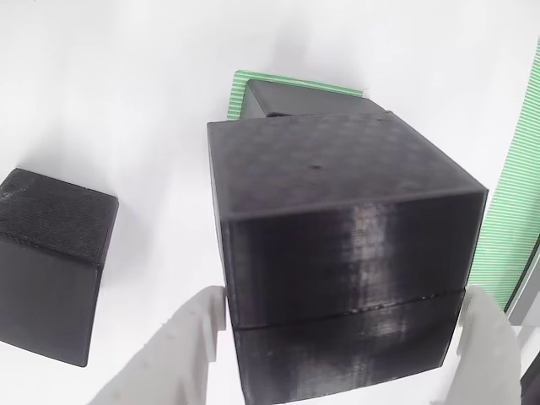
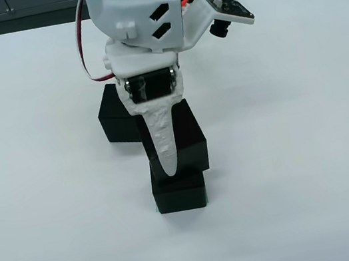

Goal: Stack 3 Blocks on the chosen place.

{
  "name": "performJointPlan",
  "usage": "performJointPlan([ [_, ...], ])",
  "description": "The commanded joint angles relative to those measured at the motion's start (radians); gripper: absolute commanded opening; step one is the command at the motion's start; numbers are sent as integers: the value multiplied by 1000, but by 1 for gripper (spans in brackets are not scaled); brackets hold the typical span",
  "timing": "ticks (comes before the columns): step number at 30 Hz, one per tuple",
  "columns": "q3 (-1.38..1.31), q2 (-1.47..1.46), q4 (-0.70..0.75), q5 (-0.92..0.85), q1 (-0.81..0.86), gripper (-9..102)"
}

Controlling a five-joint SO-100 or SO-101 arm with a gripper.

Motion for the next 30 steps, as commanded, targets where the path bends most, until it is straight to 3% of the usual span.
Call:
performJointPlan([
  [1,-55,5,5,-8,17,34],
  [15,-57,155,5,-83,52,34],
  [24,147,403,5,-433,167,34],
  [30,284,522,5,-881,302,34],
])
